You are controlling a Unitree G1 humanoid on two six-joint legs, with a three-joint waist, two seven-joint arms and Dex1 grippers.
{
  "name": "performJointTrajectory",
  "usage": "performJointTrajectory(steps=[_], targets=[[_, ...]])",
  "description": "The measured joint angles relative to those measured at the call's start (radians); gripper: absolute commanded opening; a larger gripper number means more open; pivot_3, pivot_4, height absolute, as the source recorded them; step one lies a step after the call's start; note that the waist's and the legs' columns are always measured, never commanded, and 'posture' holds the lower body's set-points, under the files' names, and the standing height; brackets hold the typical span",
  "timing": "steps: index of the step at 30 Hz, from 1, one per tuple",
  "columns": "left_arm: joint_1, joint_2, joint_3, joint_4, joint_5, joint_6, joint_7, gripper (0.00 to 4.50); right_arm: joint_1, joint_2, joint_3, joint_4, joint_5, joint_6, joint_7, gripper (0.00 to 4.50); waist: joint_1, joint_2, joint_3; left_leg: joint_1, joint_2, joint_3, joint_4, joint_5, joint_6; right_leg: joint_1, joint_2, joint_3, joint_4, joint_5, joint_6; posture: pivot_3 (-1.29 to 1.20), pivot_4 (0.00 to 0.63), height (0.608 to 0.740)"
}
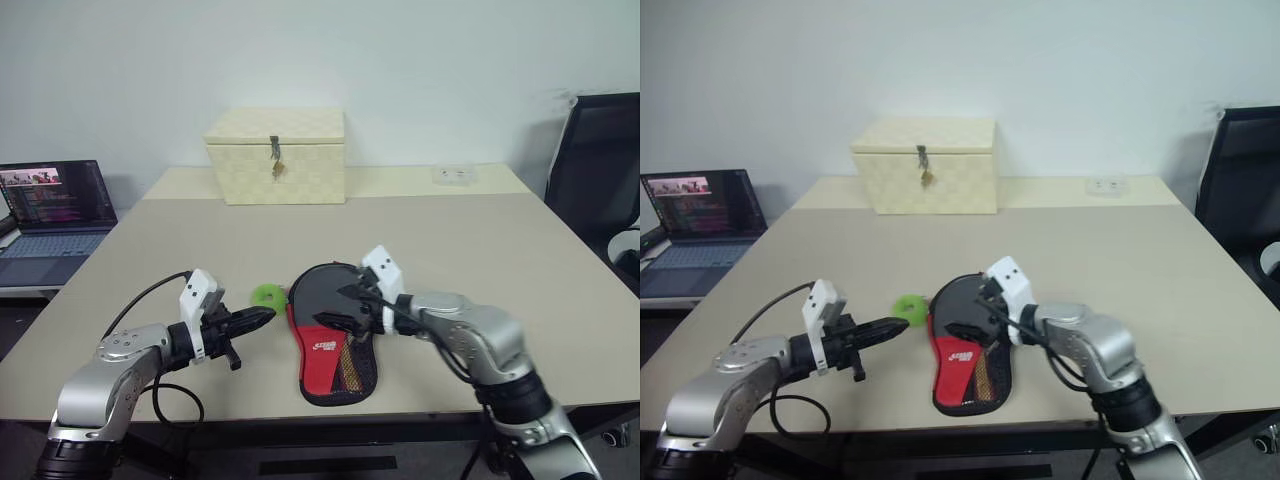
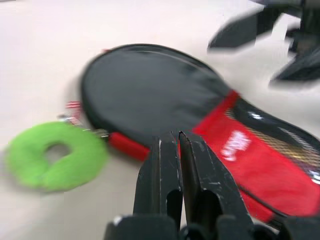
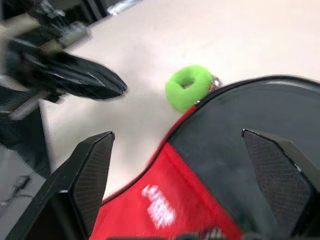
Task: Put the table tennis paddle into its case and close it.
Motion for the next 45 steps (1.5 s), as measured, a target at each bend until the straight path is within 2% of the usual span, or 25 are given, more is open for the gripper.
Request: performJointTrajectory(steps=[4, 8, 13, 20, 27, 30, 36, 40, 45], targets=[[-0.068, -0.022, -0.005, 0.106, 0.060, -0.031, 0.090, 1.14, 0.003, 0.049, 0.043, 0.109, -0.069, -0.099, -0.004, 4.50, 0.006, -0.001, 0.000, -0.001, -0.001, -0.001, 0.000, 0.000, 0.000, 0.000, -0.001, -0.001, 0.000, 0.000, 0.000, 0.00, 0.150, 0.740], [-0.150, -0.042, -0.034, 0.211, 0.121, -0.087, 0.128, 2.52, 0.016, 0.067, 0.061, 0.141, -0.108, -0.132, -0.007, 4.50, 0.009, -0.001, 0.000, -0.001, -0.001, -0.001, 0.000, 0.000, 0.000, 0.000, -0.001, -0.001, 0.000, 0.000, 0.000, 0.00, 0.150, 0.740], [-0.312, -0.077, -0.121, 0.486, 0.231, -0.172, 0.145, 4.34, 0.044, 0.072, 0.060, 0.136, -0.118, -0.128, -0.011, 4.50, 0.017, -0.002, 0.000, -0.001, -0.001, 0.000, 0.000, 0.000, -0.001, 0.000, -0.001, -0.002, 0.000, 0.000, 0.000, 0.00, 0.150, 0.740], [-0.482, -0.100, -0.178, 0.828, 0.311, -0.250, 0.080, 4.34, 0.048, 0.068, 0.055, 0.125, -0.146, -0.115, -0.030, 4.50, 0.012, -0.002, 0.000, -0.001, -0.002, 0.000, 0.000, 0.000, -0.001, -0.001, 0.000, -0.002, 0.000, 0.000, 0.000, 0.00, 0.150, 0.740], [-0.529, -0.119, -0.196, 0.915, 0.349, -0.281, 0.007, 4.34, 0.021, 0.083, 0.029, 0.086, -0.146, -0.115, -0.039, 4.50, 0.015, -0.002, -0.001, -0.001, -0.002, 0.000, 0.000, 0.001, -0.001, 0.000, 0.000, -0.002, 0.001, 0.000, 0.000, 0.00, 0.150, 0.740], [-0.529, -0.121, -0.196, 0.917, 0.354, -0.285, -0.006, 3.75, -0.013, 0.099, 0.012, 0.099, -0.149, -0.136, -0.050, 4.50, 0.015, -0.002, -0.001, -0.001, -0.002, -0.001, 0.000, 0.001, -0.001, 0.000, -0.001, -0.003, 0.001, 0.000, 0.000, 0.00, 0.150, 0.740], [-0.529, -0.126, -0.200, 0.922, 0.356, -0.288, -0.029, 1.46, -0.039, 0.119, 0.025, 0.237, -0.208, -0.206, -0.062, 4.50, 0.014, -0.002, -0.001, -0.001, -0.002, 0.000, 0.001, 0.001, -0.001, 0.000, -0.001, -0.002, 0.001, 0.000, 0.000, 0.00, 0.150, 0.740], [-0.533, -0.126, -0.202, 0.932, 0.370, -0.303, -0.020, 0.13, -0.023, 0.104, 0.055, 0.292, -0.262, -0.222, -0.064, 4.50, 0.014, -0.002, -0.001, -0.001, -0.002, 0.000, 0.001, 0.001, -0.001, 0.000, -0.001, -0.002, 0.001, 0.000, 0.000, 0.00, 0.150, 0.740], [-0.581, -0.131, -0.218, 1.008, 0.403, -0.333, -0.001, 0.06, -0.002, 0.096, 0.064, 0.288, -0.293, -0.244, -0.054, 4.50, 0.014, -0.003, -0.001, 0.001, -0.002, -0.001, 0.001, 0.001, -0.002, 0.001, 0.000, -0.003, 0.003, 0.000, 0.000, 0.00, 0.150, 0.740]])
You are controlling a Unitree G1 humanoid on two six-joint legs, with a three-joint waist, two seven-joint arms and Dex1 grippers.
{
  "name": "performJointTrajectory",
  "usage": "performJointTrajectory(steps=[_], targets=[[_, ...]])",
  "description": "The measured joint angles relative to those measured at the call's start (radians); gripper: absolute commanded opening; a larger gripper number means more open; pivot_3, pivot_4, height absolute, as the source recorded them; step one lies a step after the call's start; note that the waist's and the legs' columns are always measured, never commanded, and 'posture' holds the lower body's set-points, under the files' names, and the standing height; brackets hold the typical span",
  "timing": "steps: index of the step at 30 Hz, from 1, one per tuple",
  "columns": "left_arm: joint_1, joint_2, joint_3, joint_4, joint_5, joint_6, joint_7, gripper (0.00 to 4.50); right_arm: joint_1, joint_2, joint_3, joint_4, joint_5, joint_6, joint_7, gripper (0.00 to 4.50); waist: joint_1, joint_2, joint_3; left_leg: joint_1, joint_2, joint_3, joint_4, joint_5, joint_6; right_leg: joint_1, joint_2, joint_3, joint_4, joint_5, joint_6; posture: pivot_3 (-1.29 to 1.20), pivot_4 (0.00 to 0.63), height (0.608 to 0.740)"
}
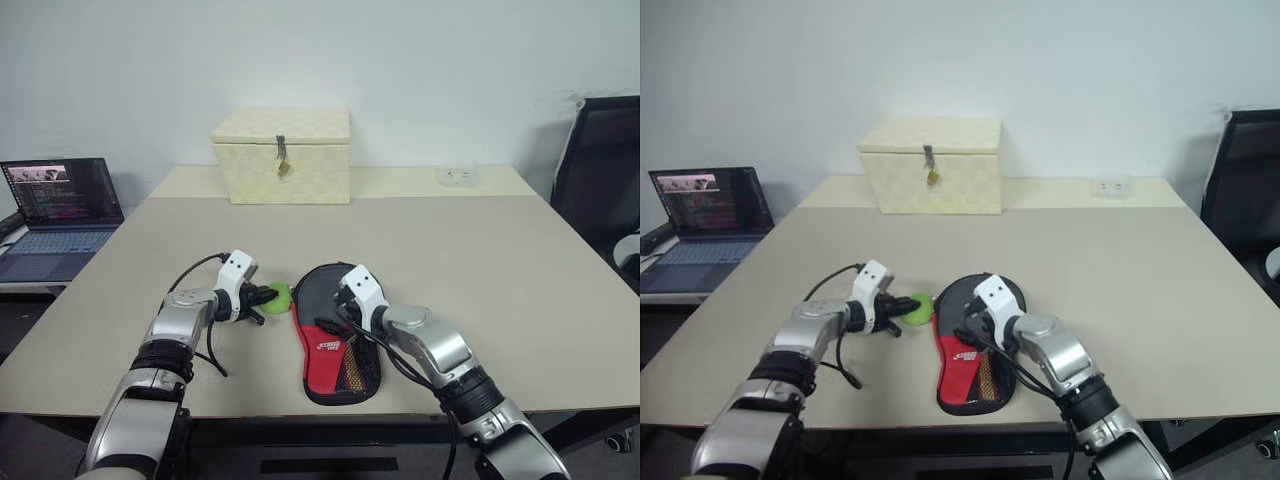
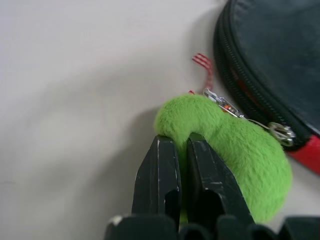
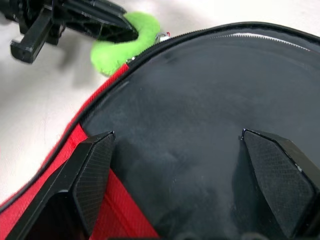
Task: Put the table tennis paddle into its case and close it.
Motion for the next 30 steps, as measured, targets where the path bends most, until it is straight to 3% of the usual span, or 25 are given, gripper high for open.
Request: performJointTrajectory(steps=[6, 12, 20, 30], targets=[[-0.128, -0.035, -0.043, 0.210, 0.092, -0.110, 0.086, 0.06, 0.024, 0.005, 0.014, -0.018, -0.021, -0.007, 0.000, 4.50, 0.001, -0.001, -0.001, 0.001, -0.001, -0.001, 0.005, 0.001, 0.000, 0.003, 0.003, -0.001, 0.004, 0.000, 0.001, 0.00, 0.150, 0.740], [-0.284, -0.092, -0.116, 0.417, 0.243, -0.228, 0.285, 0.06, 0.042, 0.023, 0.021, -0.032, -0.044, -0.007, -0.003, 4.50, 0.001, -0.001, -0.001, 0.000, -0.002, -0.002, 0.009, 0.001, 0.000, 0.003, 0.004, -0.001, 0.005, 0.001, 0.002, 0.00, 0.150, 0.740], [-0.419, -0.183, -0.184, 0.488, 0.391, -0.298, 0.425, 0.06, 0.087, 0.039, 0.057, -0.090, -0.060, -0.002, -0.002, 4.50, -0.002, -0.001, -0.001, -0.001, -0.003, -0.001, 0.009, 0.001, 0.000, 0.002, 0.004, -0.001, 0.004, 0.001, 0.003, 0.00, 0.150, 0.740], [-0.466, -0.291, -0.291, 0.513, 0.566, -0.386, 0.555, 0.06, 0.154, 0.033, 0.081, -0.198, -0.056, 0.071, 0.005, 4.50, 0.001, -0.002, -0.001, -0.001, -0.004, -0.001, 0.009, 0.001, 0.000, 0.003, 0.004, -0.001, 0.004, -0.001, 0.006, 0.00, 0.150, 0.740]])
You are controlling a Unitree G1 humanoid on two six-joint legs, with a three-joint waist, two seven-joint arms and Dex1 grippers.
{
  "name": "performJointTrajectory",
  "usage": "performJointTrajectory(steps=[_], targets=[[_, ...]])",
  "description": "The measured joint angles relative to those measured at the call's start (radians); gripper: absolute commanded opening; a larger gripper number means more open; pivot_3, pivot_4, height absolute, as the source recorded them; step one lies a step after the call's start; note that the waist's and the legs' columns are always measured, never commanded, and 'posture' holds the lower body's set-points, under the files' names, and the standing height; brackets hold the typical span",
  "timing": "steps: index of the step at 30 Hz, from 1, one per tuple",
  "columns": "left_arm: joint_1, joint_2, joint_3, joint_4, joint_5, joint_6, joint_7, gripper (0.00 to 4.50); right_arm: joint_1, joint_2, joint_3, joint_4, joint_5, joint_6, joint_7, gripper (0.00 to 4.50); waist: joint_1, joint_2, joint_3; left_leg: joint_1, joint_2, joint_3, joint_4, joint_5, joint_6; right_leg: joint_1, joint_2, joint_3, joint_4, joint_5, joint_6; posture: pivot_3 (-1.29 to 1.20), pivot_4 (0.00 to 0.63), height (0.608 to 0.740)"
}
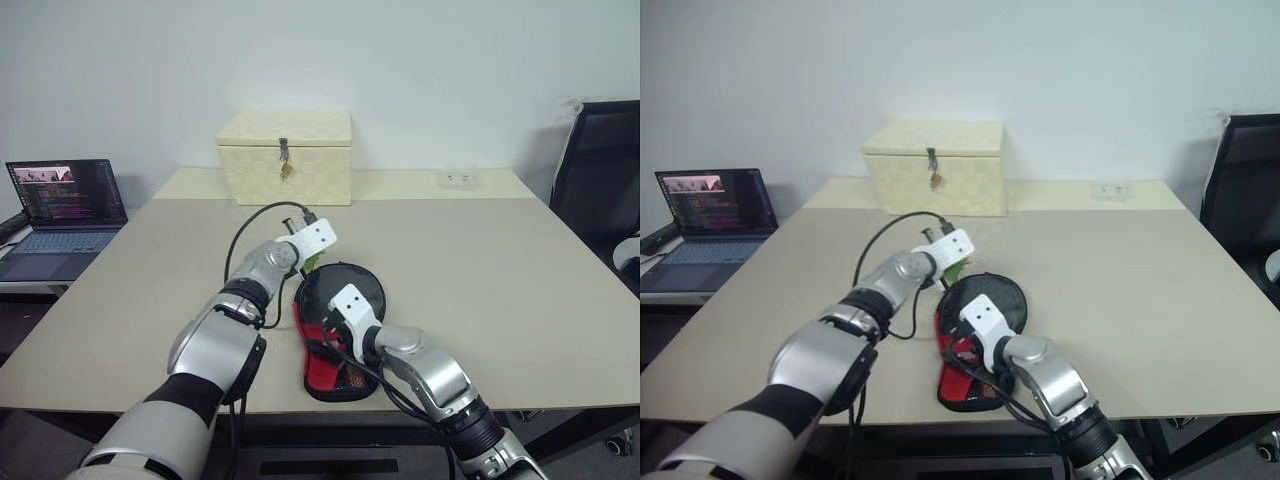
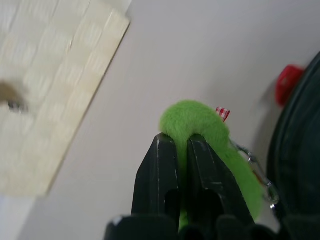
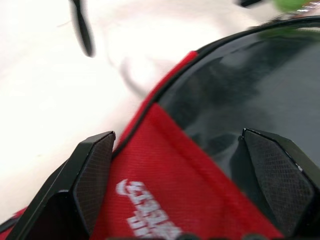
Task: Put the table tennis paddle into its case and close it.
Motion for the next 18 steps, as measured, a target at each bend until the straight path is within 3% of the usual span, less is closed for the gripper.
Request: performJointTrajectory(steps=[18], targets=[[-0.068, -0.086, -0.124, 0.027, 0.198, -0.045, 0.155, 0.06, 0.077, -0.045, 0.013, -0.117, 0.000, 0.038, 0.000, 4.50, 0.011, -0.001, 0.000, 0.000, -0.001, -0.001, -0.001, 0.000, 0.000, 0.004, -0.001, -0.001, -0.008, 0.001, 0.003, 0.00, 0.150, 0.740]])
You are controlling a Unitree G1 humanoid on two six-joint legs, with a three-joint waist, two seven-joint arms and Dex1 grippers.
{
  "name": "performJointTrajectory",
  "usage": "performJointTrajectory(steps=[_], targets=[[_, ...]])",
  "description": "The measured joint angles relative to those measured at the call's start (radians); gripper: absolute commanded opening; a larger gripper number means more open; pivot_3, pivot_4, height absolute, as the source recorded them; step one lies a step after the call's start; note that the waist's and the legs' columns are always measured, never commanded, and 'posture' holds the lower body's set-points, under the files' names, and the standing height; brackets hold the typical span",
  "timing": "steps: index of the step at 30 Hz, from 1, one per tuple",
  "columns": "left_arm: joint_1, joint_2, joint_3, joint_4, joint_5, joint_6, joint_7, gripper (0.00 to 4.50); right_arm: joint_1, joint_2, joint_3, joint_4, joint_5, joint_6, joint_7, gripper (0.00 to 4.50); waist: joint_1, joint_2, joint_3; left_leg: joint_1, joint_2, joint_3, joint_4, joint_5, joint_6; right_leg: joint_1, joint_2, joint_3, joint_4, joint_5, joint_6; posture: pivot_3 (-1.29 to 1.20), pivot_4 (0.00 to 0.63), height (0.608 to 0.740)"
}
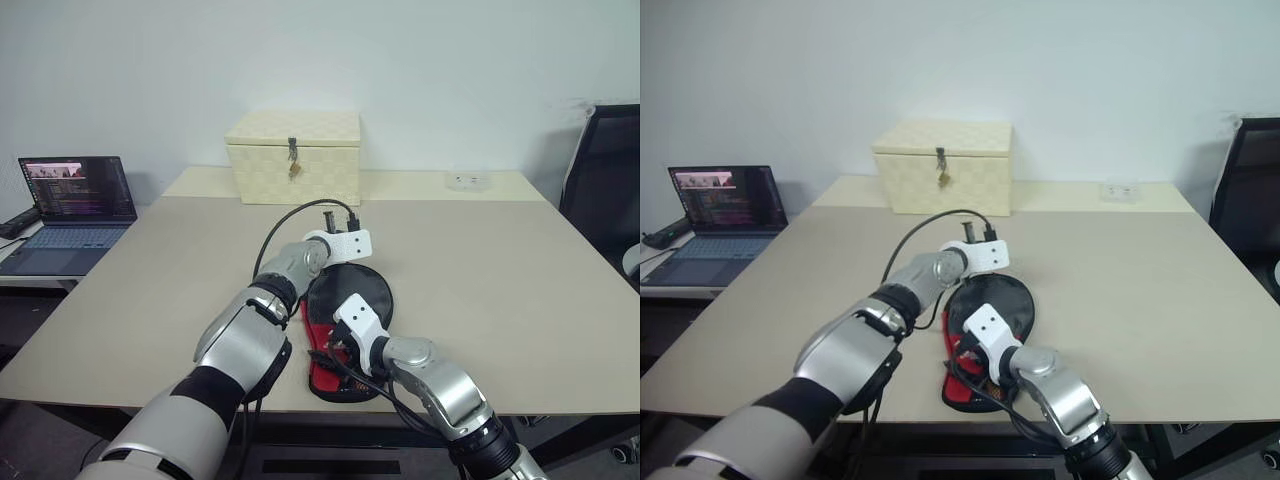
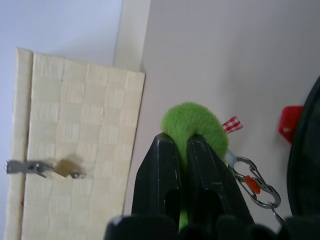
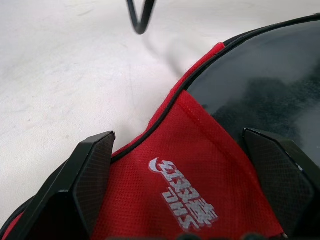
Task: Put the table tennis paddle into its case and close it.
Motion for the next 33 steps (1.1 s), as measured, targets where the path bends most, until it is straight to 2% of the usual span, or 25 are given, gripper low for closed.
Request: performJointTrajectory(steps=[8, 20, 28, 33], targets=[[-0.023, -0.052, -0.041, 0.006, 0.050, -0.005, 0.029, 0.06, 0.018, -0.002, 0.001, -0.030, -0.002, 0.014, -0.003, 4.50, 0.000, 0.000, 0.000, 0.000, -0.001, 0.000, -0.001, 0.000, 0.000, 0.000, -0.001, 0.000, -0.001, 0.000, 0.001, 0.00, 0.150, 0.740], [-0.045, -0.133, -0.157, 0.006, 0.151, -0.108, 0.089, 0.06, 0.023, -0.002, 0.003, -0.038, -0.004, 0.017, -0.003, 4.50, 0.000, 0.000, 0.000, 0.000, -0.002, 0.000, -0.003, 0.000, 0.000, 0.000, -0.002, 0.000, -0.002, -0.001, 0.001, 0.00, 0.150, 0.740], [-0.044, -0.186, -0.175, 0.006, 0.163, -0.175, 0.082, 0.06, 0.016, 0.006, 0.006, -0.031, -0.004, 0.016, -0.002, 4.50, -0.002, 0.000, 0.000, 0.001, -0.006, 0.001, -0.003, 0.000, 0.000, 0.000, -0.002, 0.001, -0.001, -0.001, 0.001, 0.00, 0.150, 0.740], [-0.041, -0.185, -0.143, 0.005, 0.120, -0.201, 0.007, 1.56, 0.009, 0.010, 0.006, -0.028, -0.004, 0.016, -0.003, 4.50, -0.003, 0.000, 0.000, 0.001, -0.006, 0.001, -0.003, 0.000, 0.000, 0.001, -0.002, 0.001, -0.001, -0.001, 0.001, 0.00, 0.150, 0.740]])
